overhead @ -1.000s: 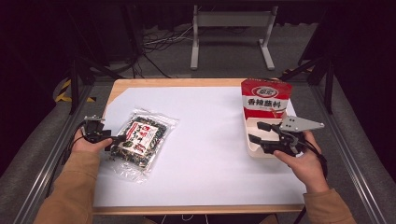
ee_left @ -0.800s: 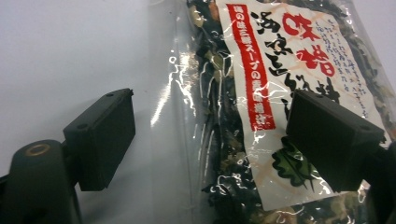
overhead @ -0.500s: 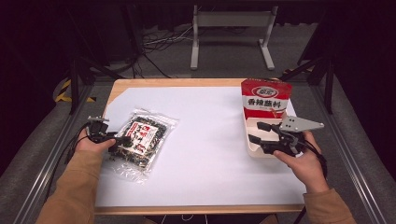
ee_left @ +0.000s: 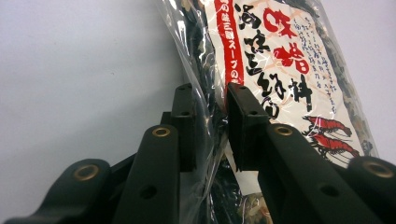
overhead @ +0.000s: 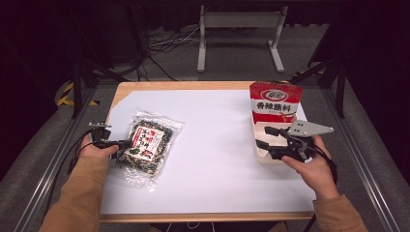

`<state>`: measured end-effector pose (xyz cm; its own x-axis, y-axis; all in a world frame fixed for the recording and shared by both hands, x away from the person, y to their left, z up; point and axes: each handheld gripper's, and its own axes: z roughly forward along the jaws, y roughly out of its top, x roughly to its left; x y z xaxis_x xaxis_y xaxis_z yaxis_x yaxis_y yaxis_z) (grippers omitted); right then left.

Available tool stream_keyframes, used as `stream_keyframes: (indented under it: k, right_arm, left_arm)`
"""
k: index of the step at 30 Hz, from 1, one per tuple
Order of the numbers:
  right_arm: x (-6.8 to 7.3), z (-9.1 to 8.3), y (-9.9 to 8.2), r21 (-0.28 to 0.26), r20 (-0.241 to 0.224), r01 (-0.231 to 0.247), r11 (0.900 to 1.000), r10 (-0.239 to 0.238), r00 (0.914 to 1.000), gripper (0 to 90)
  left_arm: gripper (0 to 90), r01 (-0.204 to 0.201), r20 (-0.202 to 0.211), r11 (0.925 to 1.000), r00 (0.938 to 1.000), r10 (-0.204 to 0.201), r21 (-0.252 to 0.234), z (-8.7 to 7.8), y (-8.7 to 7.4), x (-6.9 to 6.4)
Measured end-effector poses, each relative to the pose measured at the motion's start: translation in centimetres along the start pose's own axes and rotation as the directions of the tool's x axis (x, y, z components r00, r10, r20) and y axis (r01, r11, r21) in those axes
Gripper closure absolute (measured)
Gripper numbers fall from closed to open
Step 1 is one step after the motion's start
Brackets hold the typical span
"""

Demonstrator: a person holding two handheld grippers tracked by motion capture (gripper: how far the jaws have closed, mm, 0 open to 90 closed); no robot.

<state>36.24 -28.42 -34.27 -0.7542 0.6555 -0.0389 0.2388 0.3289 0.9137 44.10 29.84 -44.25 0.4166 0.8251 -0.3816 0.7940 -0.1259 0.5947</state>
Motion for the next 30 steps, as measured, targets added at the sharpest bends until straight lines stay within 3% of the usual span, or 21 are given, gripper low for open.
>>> stream_keyframes:
  k: [11, 18, 24, 30]
  right_arm:
    - [-0.1, -0.2, 0.0, -0.002, 0.001, -0.001, 1.0, 0.001, 1.0, 41.0]
    - [0.0, -0.2, 0.0, -0.004, 0.002, 0.002, 1.0, -0.002, 1.0, 41.1]
    - [0.1, -0.2, 0.0, -0.005, 0.0, 0.002, 1.0, -0.002, 1.0, 41.2]
    - [0.3, 0.0, 0.3, -0.01, -0.009, 0.005, 0.9999, -0.005, 1.0, 41.5]
  left_arm:
    - [78.7, 0.001, -0.006, 1.0, 1.0, -0.001, -0.003, -0.8, 0.3, -0.6]
    - [82.0, -0.042, 0.003, 0.9954, 0.9991, 0.043, -0.086, -3.2, 0.8, -2.4]
    - [83.4, -0.101, 0.018, 0.9809, 0.9943, 0.105, -0.166, -5.1, 1.0, -4.4]
    - [85.1, -0.176, 0.044, 0.9549, 0.9805, 0.191, -0.24, -6.9, 1.2, -7.4]
